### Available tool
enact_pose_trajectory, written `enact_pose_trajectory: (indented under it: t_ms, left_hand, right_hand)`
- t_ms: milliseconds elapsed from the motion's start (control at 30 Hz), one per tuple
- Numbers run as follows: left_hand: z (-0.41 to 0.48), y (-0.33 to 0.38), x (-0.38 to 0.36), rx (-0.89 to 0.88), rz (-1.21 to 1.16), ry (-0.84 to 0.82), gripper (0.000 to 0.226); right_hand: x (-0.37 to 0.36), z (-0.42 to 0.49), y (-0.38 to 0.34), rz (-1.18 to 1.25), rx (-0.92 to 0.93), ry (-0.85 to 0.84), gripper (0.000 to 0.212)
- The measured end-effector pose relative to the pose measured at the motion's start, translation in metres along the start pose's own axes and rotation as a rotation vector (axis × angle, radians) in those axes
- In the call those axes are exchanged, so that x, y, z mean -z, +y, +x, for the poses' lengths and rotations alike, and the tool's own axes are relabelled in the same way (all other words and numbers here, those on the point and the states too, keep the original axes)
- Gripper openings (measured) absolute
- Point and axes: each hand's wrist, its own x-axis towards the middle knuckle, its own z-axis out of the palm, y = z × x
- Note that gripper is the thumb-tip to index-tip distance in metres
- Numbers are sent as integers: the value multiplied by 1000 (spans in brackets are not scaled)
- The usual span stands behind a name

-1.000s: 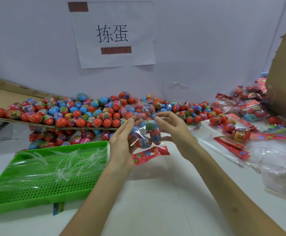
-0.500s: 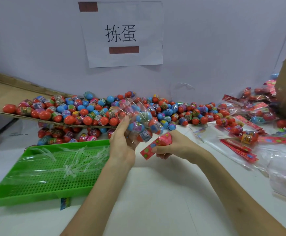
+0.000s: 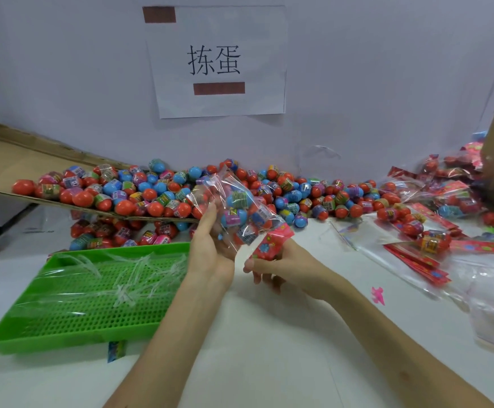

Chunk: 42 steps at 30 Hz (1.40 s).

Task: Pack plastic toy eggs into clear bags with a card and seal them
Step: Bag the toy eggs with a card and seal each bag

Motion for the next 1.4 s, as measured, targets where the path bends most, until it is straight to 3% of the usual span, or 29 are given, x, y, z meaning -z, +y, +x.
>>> enact_pose_trajectory:
  t_ms: [133,300,400,567,667,833,1033,1100,1167,1267,1400]
  left_hand:
    - [4,-1,1,-54,34,17,25]
    - [3,-3,0,-88,147,25,33]
    - [4,-4,0,-113,179,45,30]
    - [19,30,15,-141,22,86,27]
    - [19,37,22,-160,56,130,19]
    - [9,17,9,-211,363,63,15]
    - [-6,-5,-1,-306,598,-145,14]
    - [-7,-5,-2,-315,651,-184,14]
    - [-8,-5,-2,-310,678,-204,14]
    - [-10,-8,-3,-293,706,-197,17]
    - [-9,-11,-2,-236,685,-163,20]
  right_hand:
    - [16,-3,-7,-32,39,-21,31]
    - [40,-10,-23,141,143,122,40]
    - [41,-9,-18,25,195,210,25]
    - [56,-9,-1,-301,157,202,25]
    - [56,-7,-3,-132,202,285,26]
    - [39,-7,-22,113,343,382,32]
    - [27,-5,-25,149,332,435,17]
    - [27,-5,-26,223,289,408,27]
    - [27,-6,-26,275,250,359,35]
    - [26,-7,-26,227,288,385,5]
    - [26,-7,-26,177,326,462,15]
